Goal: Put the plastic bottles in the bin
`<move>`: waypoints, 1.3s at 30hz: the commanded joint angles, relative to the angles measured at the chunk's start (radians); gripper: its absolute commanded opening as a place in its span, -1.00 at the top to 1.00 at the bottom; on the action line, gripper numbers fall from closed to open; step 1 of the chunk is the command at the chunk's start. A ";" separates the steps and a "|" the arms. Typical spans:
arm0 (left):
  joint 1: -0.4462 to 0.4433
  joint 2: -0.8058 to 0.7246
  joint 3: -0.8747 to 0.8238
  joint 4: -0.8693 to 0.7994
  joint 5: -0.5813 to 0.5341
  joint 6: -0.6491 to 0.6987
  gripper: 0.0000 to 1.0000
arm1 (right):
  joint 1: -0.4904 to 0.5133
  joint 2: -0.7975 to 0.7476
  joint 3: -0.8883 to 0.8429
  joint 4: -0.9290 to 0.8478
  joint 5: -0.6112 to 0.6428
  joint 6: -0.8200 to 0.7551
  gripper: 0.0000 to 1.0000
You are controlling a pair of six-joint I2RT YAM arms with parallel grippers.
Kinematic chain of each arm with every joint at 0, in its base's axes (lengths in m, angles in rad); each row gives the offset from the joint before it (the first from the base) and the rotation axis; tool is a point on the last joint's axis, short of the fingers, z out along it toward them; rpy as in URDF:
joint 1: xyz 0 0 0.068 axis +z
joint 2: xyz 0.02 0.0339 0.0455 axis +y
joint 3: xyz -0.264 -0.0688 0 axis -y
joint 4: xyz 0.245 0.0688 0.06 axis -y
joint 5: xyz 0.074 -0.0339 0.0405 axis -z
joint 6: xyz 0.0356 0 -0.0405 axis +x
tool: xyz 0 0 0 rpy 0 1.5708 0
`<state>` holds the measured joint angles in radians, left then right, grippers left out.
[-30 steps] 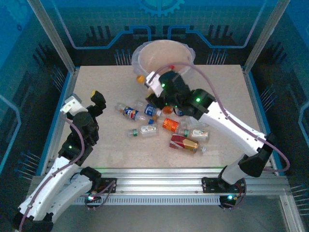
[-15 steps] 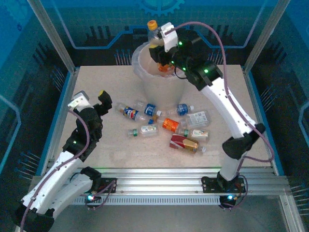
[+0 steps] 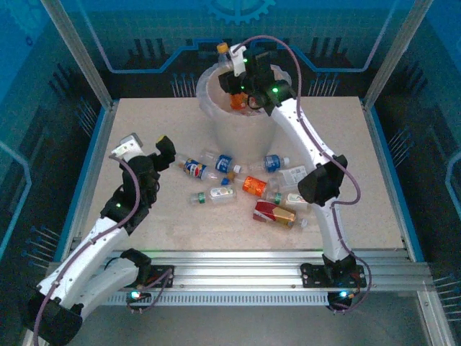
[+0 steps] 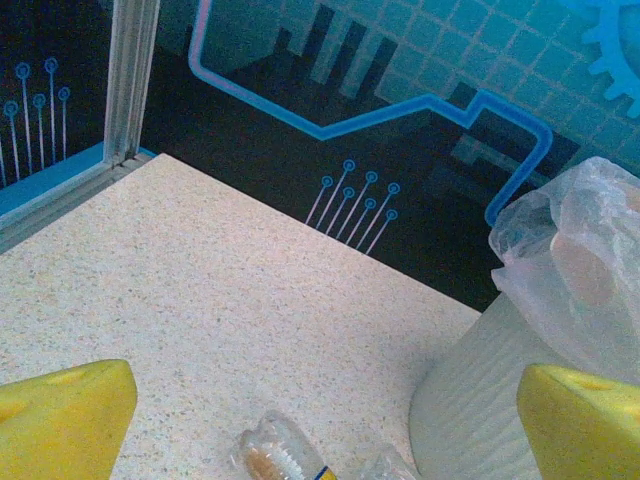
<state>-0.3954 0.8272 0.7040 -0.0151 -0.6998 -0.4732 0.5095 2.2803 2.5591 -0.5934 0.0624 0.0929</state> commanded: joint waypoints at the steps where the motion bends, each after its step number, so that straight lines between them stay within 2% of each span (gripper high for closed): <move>1: 0.007 0.012 0.021 0.047 0.024 -0.020 -0.98 | -0.002 0.008 0.032 -0.011 -0.042 0.037 0.52; 9: 0.010 0.059 0.038 0.045 0.034 -0.021 -0.98 | -0.003 0.021 -0.026 -0.016 -0.061 0.051 0.10; 17: 0.019 0.116 0.071 0.002 0.032 -0.029 -0.98 | -0.002 0.005 -0.027 -0.032 -0.062 0.073 -0.52; 25: 0.038 0.130 0.068 0.004 0.032 -0.052 -0.98 | 0.000 -0.054 -0.054 -0.031 -0.088 0.067 -0.87; 30: 0.050 0.144 0.064 0.004 0.040 -0.067 -0.98 | 0.006 -0.109 -0.096 -0.023 -0.098 0.062 -1.00; 39: 0.089 0.214 0.092 -0.089 0.084 -0.143 -0.98 | 0.016 -0.222 -0.104 -0.125 -0.028 0.084 -0.99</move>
<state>-0.3275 1.0222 0.7517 -0.0517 -0.6449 -0.5610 0.5159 2.1323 2.4599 -0.6556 0.0002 0.1585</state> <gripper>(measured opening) 0.990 0.996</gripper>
